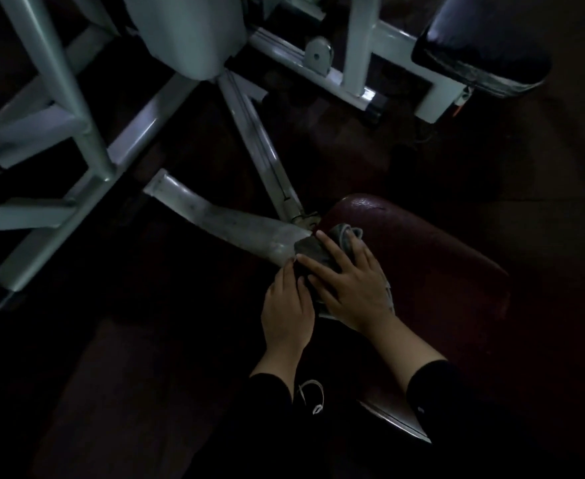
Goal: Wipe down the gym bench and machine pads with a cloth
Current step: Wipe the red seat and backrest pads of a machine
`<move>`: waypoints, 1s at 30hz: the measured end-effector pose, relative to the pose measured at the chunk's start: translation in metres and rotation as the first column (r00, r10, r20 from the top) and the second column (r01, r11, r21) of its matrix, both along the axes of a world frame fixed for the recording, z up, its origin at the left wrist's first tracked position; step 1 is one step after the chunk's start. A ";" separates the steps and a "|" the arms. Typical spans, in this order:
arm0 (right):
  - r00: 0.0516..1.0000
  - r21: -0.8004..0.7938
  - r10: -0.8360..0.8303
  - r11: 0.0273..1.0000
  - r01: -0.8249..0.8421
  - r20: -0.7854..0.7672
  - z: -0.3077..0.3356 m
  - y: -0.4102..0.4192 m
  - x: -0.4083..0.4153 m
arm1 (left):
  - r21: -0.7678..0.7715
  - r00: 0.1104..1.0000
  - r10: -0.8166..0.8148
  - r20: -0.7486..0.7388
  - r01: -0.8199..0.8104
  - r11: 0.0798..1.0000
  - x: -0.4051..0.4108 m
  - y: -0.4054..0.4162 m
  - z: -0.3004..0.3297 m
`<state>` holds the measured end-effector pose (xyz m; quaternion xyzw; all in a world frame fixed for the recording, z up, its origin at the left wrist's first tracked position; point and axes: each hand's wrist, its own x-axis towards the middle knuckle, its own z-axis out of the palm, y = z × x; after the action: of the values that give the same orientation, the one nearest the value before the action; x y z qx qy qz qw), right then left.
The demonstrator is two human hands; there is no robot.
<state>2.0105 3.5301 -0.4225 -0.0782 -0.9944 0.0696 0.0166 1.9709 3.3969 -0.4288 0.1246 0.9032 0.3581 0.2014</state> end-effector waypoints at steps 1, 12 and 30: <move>1.000 0.008 0.019 1.000 -0.019 -0.016 -0.002 0.000 -0.004 | 0.002 1.000 0.009 -0.013 -0.009 1.000 0.000 0.001 0.000; 0.977 -0.006 -0.214 0.977 0.214 0.001 -0.008 0.048 -0.021 | -0.033 1.000 -0.006 -0.004 0.006 0.999 0.001 -0.001 0.001; 0.958 -0.015 -0.267 0.963 0.267 -0.103 -0.004 0.005 0.019 | -0.010 1.000 -0.001 0.022 0.001 1.000 0.000 -0.002 -0.002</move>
<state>2.0291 3.5352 -0.4260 -0.2080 -0.9724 0.0712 0.0776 1.9707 3.3945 -0.4306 0.1202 0.9026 0.3547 0.2122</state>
